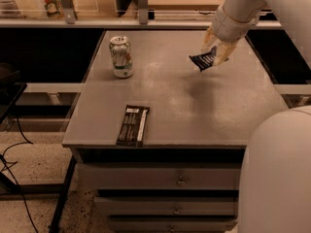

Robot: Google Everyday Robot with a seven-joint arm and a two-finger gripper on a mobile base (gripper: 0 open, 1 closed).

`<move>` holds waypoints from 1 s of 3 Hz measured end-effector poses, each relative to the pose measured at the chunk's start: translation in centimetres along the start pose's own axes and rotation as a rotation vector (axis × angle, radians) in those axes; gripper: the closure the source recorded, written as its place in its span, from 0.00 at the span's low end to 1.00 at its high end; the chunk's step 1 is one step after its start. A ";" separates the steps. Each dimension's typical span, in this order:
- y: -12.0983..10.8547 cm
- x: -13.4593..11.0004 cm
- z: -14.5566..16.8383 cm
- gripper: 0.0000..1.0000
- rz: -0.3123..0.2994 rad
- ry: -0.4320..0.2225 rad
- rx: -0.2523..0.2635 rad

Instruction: Move rxbar blueberry near 7up can

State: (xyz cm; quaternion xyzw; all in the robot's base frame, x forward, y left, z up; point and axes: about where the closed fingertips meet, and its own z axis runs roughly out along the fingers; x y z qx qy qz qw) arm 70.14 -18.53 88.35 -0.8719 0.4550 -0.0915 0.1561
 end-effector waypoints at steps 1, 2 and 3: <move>-2.0 -3.1 0.5 1.00 -0.064 -0.045 0.032; -3.7 -6.6 1.1 1.00 -0.137 -0.070 0.048; -4.7 -9.2 1.9 1.00 -0.185 -0.076 0.059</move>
Offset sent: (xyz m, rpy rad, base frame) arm -0.0165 0.1198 0.0042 0.0432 -0.0488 0.2425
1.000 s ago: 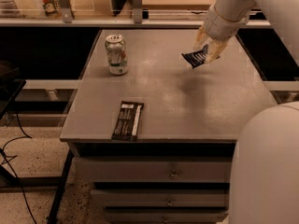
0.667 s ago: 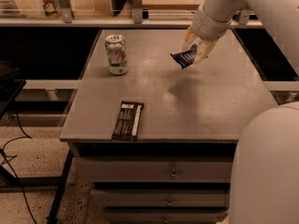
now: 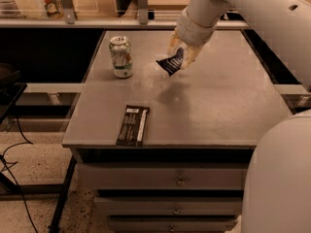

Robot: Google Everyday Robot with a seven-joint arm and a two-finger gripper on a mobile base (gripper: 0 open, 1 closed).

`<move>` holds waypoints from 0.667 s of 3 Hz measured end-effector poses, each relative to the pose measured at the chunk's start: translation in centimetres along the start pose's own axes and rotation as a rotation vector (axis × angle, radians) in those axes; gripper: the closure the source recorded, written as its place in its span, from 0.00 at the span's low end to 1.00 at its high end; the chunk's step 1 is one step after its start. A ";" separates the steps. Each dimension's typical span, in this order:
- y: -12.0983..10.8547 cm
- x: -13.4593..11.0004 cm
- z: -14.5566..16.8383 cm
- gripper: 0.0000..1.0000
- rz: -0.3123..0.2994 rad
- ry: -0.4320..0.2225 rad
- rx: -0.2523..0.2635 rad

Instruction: Move rxbar blueberry near 7up can

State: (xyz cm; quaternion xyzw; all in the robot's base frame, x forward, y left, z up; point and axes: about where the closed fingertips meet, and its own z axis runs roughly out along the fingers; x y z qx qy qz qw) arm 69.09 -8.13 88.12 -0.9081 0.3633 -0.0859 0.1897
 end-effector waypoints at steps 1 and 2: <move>-0.9 -1.6 0.6 1.00 -0.022 0.002 0.016; -2.3 -3.1 1.0 1.00 -0.046 -0.006 0.030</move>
Offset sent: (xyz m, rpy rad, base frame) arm -0.0056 0.0636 0.0066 0.0232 -0.0516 0.0738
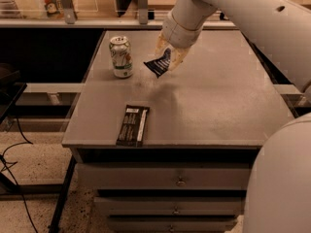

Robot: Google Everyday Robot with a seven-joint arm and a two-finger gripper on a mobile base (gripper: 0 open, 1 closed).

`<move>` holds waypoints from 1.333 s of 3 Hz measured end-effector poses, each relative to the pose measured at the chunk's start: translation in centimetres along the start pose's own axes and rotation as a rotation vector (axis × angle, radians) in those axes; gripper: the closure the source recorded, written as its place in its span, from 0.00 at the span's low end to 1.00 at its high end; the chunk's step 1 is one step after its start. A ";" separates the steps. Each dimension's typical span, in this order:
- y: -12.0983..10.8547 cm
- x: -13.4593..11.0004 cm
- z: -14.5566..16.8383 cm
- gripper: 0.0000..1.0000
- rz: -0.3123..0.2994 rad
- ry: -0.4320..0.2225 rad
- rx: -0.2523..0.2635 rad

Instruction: Move rxbar blueberry near 7up can

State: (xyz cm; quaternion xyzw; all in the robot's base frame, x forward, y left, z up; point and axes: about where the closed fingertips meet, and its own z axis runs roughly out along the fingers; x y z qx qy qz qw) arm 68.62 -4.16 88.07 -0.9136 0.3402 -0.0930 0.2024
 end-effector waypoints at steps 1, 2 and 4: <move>-1.7 -1.2 0.4 0.82 -0.010 -0.024 0.009; -3.0 -2.4 0.7 0.59 -0.017 -0.046 0.016; -3.9 -3.3 1.1 0.13 -0.022 -0.057 0.027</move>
Offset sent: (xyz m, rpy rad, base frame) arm 0.0011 0.0579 0.0139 0.0552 0.0183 0.0524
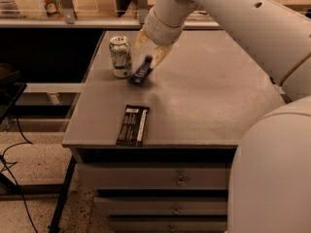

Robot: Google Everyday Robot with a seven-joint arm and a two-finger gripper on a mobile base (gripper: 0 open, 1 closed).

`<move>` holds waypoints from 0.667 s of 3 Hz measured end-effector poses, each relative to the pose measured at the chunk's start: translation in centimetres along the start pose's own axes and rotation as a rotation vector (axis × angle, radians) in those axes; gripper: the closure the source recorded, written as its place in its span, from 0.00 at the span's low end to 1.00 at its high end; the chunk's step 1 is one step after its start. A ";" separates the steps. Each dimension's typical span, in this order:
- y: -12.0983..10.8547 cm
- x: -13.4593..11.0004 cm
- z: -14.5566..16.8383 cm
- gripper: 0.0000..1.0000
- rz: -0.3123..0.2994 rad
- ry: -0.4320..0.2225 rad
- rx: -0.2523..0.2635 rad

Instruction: Move rxbar blueberry near 7up can

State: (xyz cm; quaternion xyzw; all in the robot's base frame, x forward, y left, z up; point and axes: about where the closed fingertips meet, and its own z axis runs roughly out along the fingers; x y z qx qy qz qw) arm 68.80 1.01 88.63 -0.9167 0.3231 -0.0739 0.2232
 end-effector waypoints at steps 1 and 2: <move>0.0 -0.1 0.2 0.00 -0.001 -0.002 -0.002; 0.0 -0.1 0.2 0.00 -0.001 -0.003 -0.002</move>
Offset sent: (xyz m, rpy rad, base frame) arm 0.0000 0.0011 -0.0019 -0.0007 0.0028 0.0018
